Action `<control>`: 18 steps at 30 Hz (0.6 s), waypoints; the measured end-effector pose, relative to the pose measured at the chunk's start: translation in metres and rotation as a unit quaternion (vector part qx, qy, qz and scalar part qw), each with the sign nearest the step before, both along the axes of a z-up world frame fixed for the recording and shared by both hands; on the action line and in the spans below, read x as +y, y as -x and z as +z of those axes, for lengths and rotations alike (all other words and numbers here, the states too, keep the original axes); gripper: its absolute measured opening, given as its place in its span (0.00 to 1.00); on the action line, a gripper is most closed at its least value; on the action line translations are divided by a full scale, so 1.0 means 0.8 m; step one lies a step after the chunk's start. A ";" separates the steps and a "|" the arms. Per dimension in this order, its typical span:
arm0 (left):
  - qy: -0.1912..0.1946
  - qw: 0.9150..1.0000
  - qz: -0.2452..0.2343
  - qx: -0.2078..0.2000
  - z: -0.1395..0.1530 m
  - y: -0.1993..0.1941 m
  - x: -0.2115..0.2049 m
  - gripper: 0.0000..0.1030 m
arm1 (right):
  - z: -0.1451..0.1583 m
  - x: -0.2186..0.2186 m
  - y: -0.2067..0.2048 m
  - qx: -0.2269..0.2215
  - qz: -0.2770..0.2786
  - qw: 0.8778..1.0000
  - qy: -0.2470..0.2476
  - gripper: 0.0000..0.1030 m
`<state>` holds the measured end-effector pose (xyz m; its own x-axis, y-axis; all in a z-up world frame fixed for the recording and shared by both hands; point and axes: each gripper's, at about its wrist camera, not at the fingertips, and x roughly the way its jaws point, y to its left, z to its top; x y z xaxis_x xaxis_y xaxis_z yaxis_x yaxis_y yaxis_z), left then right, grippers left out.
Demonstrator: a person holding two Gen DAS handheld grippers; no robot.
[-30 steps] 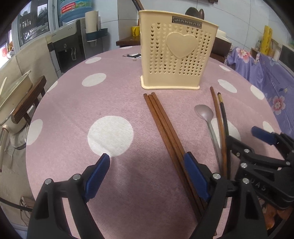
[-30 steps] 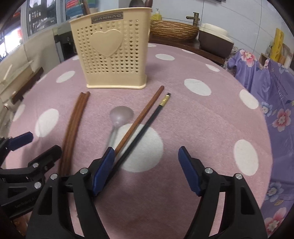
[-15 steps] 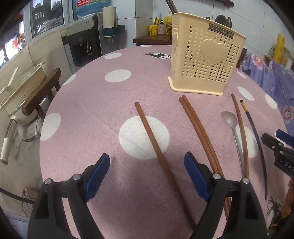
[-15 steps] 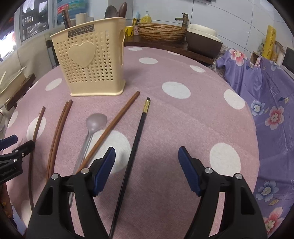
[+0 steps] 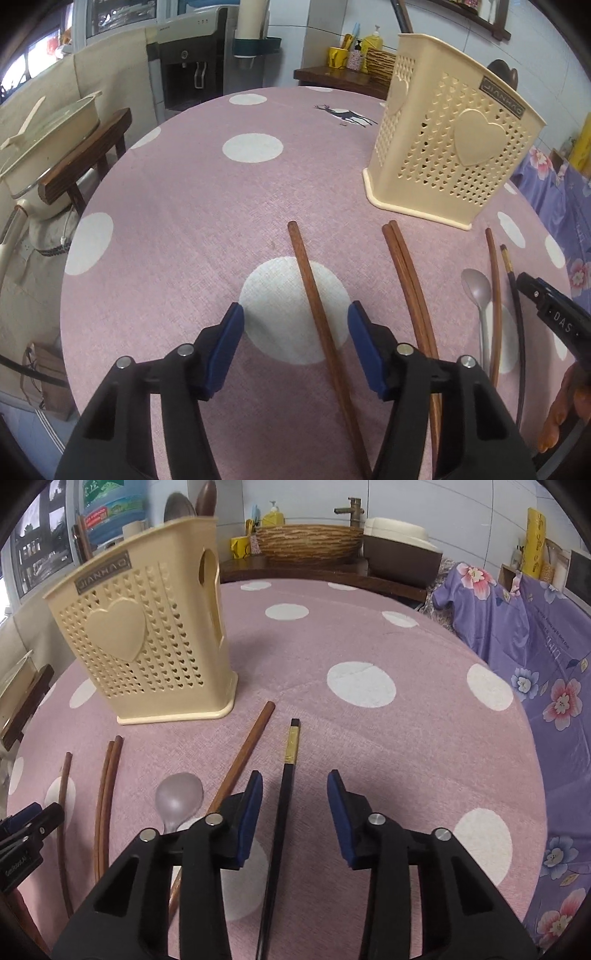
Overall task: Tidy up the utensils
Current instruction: 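Close left tool on a brown chopstick while right tool closes on the black chopstick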
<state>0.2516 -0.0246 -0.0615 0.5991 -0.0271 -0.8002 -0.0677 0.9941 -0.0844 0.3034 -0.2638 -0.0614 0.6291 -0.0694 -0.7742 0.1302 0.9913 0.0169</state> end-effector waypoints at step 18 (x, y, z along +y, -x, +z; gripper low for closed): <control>-0.028 1.000 0.000 0.004 -0.002 -0.047 -0.023 0.29 | -0.015 -0.007 -0.034 0.000 -0.004 1.000 -0.001 0.22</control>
